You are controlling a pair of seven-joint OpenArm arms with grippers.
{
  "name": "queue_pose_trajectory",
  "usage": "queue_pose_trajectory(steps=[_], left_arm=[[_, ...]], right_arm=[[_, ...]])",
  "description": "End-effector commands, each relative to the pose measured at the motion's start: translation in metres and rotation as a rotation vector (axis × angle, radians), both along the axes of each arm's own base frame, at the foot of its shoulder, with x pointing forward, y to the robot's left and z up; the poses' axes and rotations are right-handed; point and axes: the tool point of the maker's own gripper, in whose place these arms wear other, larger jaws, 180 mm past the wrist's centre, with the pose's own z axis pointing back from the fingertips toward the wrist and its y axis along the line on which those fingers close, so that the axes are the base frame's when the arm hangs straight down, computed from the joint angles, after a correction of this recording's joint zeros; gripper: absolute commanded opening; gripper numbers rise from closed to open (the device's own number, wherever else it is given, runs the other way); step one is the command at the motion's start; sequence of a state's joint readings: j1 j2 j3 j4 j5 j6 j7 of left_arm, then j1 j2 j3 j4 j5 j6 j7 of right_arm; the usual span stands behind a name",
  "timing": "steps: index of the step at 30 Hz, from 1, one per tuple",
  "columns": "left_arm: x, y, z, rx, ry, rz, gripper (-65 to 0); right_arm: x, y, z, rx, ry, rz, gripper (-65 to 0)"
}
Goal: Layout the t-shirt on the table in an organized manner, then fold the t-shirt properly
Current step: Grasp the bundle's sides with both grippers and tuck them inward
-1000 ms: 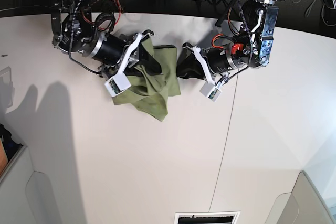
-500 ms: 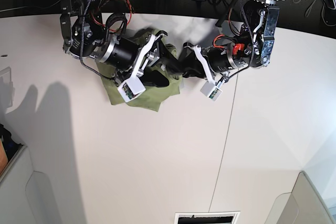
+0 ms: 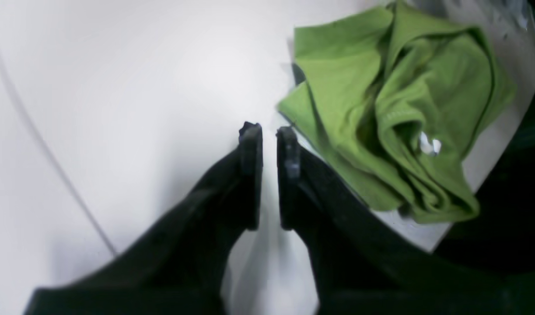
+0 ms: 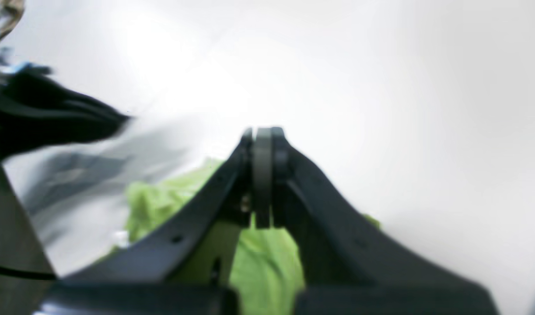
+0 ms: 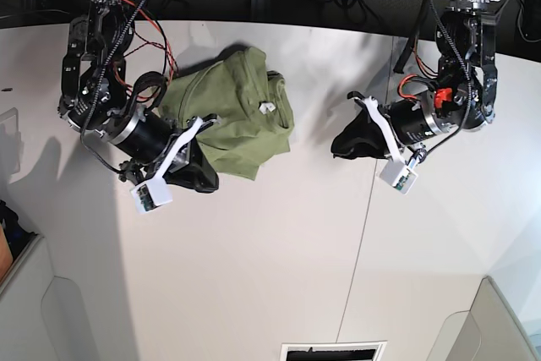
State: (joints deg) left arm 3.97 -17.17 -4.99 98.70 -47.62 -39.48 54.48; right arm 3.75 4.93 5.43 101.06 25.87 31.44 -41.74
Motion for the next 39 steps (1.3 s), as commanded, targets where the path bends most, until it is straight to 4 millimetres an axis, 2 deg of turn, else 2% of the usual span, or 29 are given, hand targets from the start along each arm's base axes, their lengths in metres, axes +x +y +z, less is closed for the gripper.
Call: queue_pose_trajectory(steps=[1,4,9,11,13,17,21,26,29,33,39], left_arm=[[0.003,-0.013,0.021,-0.060,-0.055,-0.031,-58.0],[-0.013,-0.039,0.026,-0.084,-0.057,-0.111,-58.0],[-0.051,-0.098,0.021,-0.112,-0.028,-0.277,-58.0],[-0.057,-0.115,0.021,-0.115,-0.035,-0.310,-58.0],[-0.057,-0.124,0.016,-0.095,-0.049,-0.315,-58.0],[-0.053,-0.123,0.001,-0.038,-0.055,-0.299,-58.0],[-0.051,-0.117,-0.009,-0.021,-0.039,-0.279,-58.0],[-0.051,-0.105,-0.044,0.038,0.022,-0.249,-58.0],[-0.051,-0.101,-0.056,0.055,0.049,-0.241,-58.0],[-0.031,-0.098,-0.053,0.073,0.023,-0.233,-58.0],[0.008,-0.091,-0.044,0.115,-0.040,-0.215,-58.0]], right_arm=[[0.011,-0.004,0.010,0.017,-0.040,-0.014,-65.0],[0.022,-0.011,-0.006,-0.003,0.002,-0.026,-65.0],[0.042,-0.015,-0.026,-0.008,0.066,-0.039,-65.0],[0.048,-0.016,-0.032,-0.005,0.091,-0.040,-65.0],[0.048,-0.015,-0.039,-0.004,0.114,-0.037,-65.0],[0.044,-0.012,-0.052,-0.004,0.152,-0.029,-65.0],[0.041,-0.011,-0.054,-0.003,0.160,-0.026,-65.0],[0.034,-0.011,-0.061,-0.004,0.181,-0.022,-65.0],[0.024,-0.007,-0.068,0.006,0.212,0.004,-65.0],[0.011,-0.001,-0.072,0.059,0.249,0.020,-65.0],[-0.021,0.006,-0.078,0.092,0.281,0.039,-65.0]])
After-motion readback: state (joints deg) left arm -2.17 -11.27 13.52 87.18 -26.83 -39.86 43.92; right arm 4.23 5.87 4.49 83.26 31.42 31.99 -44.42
